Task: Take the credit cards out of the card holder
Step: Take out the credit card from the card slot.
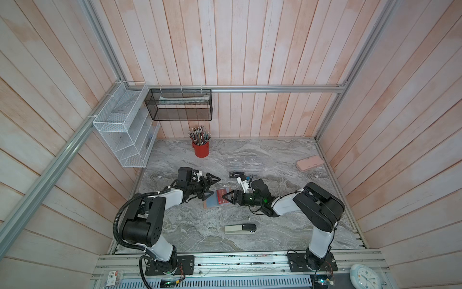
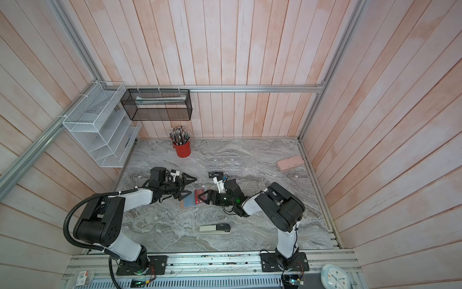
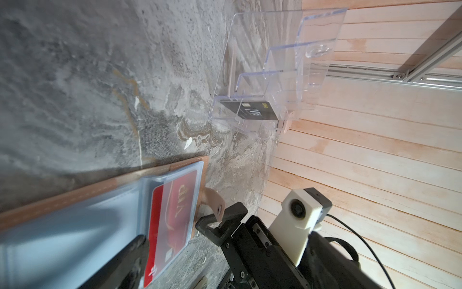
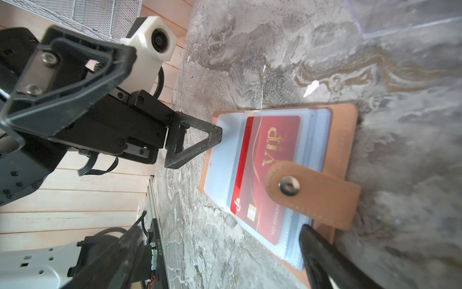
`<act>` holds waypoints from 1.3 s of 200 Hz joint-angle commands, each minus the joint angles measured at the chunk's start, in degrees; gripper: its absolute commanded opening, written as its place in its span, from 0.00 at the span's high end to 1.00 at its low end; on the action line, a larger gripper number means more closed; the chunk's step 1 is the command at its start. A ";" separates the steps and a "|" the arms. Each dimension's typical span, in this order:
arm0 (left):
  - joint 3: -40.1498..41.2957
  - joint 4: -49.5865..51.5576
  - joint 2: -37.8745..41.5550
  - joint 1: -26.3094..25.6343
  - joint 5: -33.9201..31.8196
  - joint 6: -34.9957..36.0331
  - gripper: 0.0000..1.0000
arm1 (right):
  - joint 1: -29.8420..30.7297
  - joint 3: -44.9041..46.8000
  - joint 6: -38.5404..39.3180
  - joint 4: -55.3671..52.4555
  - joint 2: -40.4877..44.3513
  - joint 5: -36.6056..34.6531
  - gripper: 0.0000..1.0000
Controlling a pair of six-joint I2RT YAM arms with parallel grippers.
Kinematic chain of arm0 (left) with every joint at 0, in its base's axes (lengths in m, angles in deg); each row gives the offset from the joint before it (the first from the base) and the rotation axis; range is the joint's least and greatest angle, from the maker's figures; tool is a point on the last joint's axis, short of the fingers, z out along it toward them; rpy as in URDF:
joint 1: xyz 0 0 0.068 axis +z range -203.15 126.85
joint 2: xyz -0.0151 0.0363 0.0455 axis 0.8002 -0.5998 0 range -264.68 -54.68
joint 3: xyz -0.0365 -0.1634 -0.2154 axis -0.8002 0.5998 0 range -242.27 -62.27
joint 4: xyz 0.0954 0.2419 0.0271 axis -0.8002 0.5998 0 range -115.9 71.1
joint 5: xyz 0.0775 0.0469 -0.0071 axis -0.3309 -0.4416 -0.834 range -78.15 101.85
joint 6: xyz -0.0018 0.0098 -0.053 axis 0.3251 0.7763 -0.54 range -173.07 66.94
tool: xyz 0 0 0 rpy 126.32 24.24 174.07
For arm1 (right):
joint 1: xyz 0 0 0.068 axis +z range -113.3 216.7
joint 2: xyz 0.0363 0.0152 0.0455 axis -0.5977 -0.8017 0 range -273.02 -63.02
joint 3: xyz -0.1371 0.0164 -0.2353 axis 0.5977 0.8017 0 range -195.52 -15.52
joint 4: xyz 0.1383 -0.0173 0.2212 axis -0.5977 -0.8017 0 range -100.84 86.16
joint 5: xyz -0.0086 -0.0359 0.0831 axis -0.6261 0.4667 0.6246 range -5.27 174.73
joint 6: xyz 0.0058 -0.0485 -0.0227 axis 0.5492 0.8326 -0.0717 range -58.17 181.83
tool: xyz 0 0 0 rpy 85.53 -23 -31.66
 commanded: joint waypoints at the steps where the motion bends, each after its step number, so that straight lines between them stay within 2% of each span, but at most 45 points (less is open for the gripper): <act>1: -0.85 -1.31 -1.49 -0.17 1.09 0.41 0.00 | -0.11 -0.28 -0.55 2.17 0.22 1.58 0.02; 64: -0.44 -2.76 -2.57 -0.34 1.25 -0.27 0.00 | -0.15 -0.40 -4.49 8.56 -4.41 3.55 0.02; 162: -1.03 -4.29 -5.05 -1.37 1.95 -1.14 0.00 | -0.44 -0.31 -6.14 7.29 -6.75 2.46 0.02; 204: -0.26 -4.02 -4.39 -1.54 1.91 -0.70 0.08 | -0.90 0.29 -6.84 8.27 -7.01 2.64 0.02; 235: 0.99 -5.18 -4.65 -1.55 2.36 -0.60 0.24 | -0.98 0.30 -6.92 8.31 -7.36 2.77 0.02; 260: 1.58 -4.13 -4.57 -1.57 1.97 0.84 0.25 | -1.07 0.47 -7.02 8.42 -7.19 2.81 0.02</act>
